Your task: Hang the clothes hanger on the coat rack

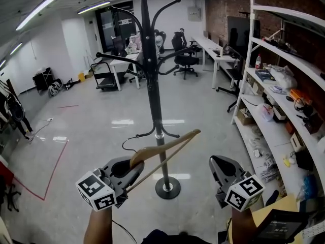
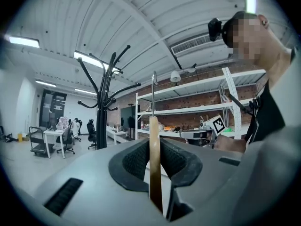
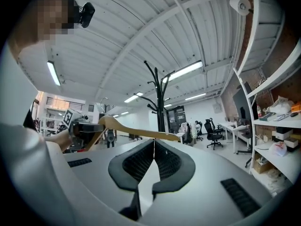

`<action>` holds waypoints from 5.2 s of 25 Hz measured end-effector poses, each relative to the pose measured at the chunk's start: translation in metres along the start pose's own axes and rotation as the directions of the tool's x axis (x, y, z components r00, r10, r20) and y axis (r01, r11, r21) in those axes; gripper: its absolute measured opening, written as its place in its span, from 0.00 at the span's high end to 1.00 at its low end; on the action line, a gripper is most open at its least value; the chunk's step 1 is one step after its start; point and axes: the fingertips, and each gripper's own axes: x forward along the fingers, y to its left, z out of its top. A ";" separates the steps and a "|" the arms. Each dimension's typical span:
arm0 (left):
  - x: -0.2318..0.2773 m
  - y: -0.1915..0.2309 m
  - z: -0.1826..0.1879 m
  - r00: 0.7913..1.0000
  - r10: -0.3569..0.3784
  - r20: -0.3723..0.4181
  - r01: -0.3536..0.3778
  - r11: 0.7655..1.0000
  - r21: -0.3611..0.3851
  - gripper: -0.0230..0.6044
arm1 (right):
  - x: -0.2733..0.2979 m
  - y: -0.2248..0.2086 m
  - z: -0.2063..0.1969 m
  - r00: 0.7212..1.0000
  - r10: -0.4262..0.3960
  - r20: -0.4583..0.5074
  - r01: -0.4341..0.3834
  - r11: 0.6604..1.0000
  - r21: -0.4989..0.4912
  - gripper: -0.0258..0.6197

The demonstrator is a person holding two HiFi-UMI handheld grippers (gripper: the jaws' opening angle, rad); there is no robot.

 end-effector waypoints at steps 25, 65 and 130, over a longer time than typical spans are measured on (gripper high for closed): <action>0.110 0.159 0.032 0.965 -0.256 -0.050 0.257 0.966 0.025 0.88 | 0.107 -0.068 -0.003 0.984 -0.181 0.005 0.181 0.984 -0.009 0.95; 0.175 0.190 -0.014 0.896 -0.395 -0.202 0.403 0.915 -0.001 0.88 | 0.114 -0.102 -0.028 0.956 -0.292 -0.036 0.294 0.955 0.036 0.95; -0.044 -0.014 -0.056 0.971 0.127 0.204 -0.087 0.977 -0.196 0.96 | 0.007 0.014 -0.063 0.994 0.055 -0.093 -0.048 0.996 0.076 0.95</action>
